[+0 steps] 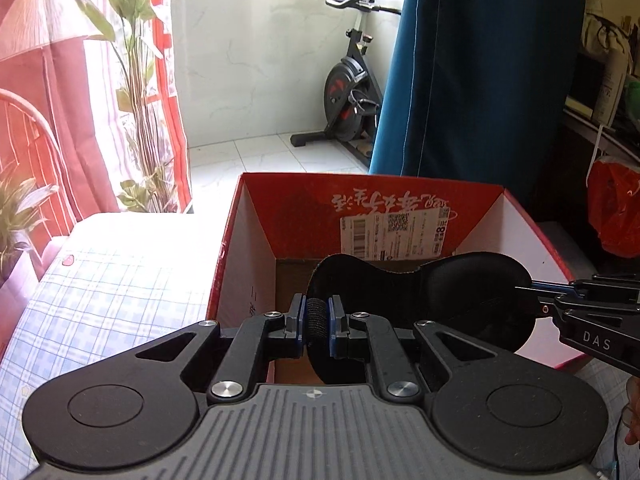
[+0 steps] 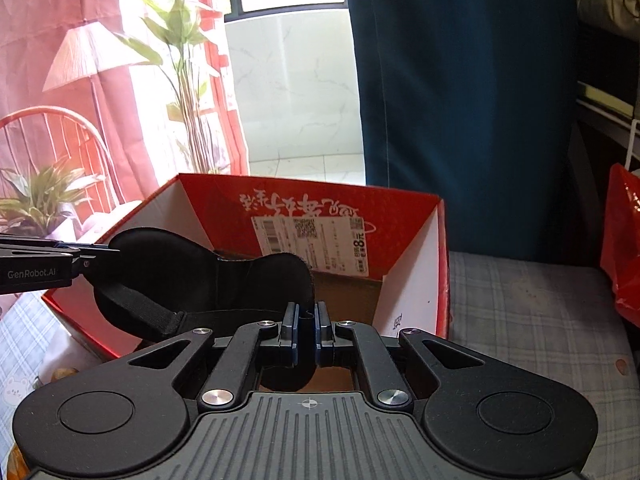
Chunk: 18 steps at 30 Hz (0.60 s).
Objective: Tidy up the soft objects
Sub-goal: 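Carry the eye mask into the red box and open the left tool, then move the left tool back to the orange floral quilted mitt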
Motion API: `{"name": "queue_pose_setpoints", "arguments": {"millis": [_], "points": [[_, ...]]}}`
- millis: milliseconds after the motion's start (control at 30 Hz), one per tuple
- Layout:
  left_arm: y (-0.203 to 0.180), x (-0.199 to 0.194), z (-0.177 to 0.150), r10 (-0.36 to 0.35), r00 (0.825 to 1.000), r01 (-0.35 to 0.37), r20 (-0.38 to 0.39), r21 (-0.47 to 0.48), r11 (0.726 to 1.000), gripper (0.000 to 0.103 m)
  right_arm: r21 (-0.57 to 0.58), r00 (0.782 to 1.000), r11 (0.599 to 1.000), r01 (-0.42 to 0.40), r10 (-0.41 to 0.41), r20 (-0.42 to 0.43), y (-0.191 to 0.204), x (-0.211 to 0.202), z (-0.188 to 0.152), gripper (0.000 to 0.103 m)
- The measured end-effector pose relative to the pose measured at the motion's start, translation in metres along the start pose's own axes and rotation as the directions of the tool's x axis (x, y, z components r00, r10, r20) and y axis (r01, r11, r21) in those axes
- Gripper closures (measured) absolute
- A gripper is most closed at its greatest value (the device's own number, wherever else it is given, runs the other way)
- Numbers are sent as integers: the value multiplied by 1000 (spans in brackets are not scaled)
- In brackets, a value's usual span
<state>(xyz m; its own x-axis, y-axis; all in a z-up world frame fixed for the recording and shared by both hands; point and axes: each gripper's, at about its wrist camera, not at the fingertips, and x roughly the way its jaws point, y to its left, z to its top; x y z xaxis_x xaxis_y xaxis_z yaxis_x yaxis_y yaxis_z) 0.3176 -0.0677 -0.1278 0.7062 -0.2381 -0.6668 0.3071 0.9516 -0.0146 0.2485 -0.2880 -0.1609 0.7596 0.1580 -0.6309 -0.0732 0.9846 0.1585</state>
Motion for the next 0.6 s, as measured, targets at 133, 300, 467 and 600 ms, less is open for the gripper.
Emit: {"name": "queue_pose_setpoints", "arguments": {"millis": [133, 300, 467, 600], "points": [[1, 14, -2, -2, 999, 2, -55, 0, 1000, 90, 18, 998, 1000, 7, -6, -66, -2, 17, -5, 96], [0, 20, -1, 9, 997, -8, -70, 15, 1000, 86, 23, 996, 999, 27, -24, -84, -4, 27, -6, 93], [5, 14, -5, -5, 998, 6, -68, 14, 1000, 62, -18, 993, 997, 78, -79, -91, 1, 27, -9, 78], [13, -1, -6, -29, 998, 29, -54, -3, 1000, 57, -48, 995, 996, 75, -78, -67, 6, 10, -12, 67]]}}
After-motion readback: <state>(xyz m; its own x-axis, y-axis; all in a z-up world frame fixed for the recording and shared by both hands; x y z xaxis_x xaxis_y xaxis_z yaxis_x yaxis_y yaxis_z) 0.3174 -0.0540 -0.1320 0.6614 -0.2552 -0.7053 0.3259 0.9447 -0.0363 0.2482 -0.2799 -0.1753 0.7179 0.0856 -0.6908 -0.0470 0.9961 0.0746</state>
